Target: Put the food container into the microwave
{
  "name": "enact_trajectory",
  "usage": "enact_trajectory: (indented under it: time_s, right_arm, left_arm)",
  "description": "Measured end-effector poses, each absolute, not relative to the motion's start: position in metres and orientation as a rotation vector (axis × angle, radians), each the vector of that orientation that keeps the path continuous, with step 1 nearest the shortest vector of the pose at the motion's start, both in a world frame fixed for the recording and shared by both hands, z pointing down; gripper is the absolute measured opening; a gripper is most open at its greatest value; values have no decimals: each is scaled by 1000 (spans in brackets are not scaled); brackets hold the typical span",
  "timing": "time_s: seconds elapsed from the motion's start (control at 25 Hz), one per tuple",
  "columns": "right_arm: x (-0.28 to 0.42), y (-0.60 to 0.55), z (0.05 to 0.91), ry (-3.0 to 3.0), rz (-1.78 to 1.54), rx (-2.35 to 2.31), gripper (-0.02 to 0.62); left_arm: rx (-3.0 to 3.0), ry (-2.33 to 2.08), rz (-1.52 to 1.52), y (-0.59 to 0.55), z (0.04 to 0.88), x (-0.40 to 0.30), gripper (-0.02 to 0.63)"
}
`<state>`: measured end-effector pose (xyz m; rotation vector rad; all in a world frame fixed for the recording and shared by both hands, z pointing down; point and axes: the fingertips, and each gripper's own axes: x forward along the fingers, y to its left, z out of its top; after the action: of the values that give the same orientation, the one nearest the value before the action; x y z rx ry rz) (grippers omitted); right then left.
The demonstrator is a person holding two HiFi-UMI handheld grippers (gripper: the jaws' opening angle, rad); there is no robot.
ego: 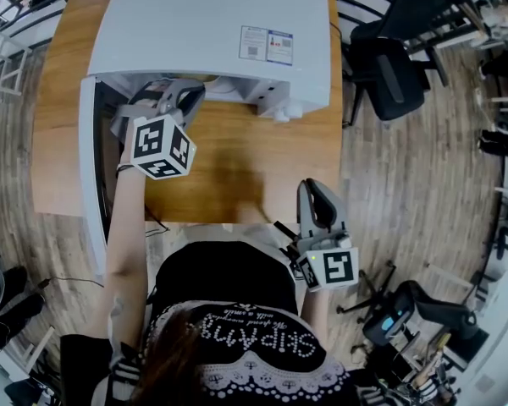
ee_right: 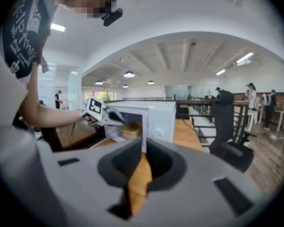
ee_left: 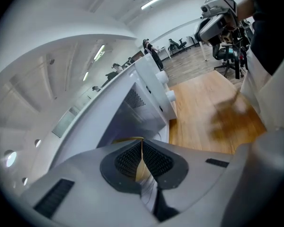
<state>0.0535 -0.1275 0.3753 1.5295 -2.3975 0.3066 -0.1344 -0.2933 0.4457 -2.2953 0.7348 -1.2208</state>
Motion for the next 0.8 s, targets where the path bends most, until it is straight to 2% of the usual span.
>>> enact_trajectory:
  time_s: [0.8]
  right_arm:
    - [96, -134, 344, -2422, 218, 1579, 43]
  left_arm:
    - [-2356, 1288, -509, -231, 290, -127, 25]
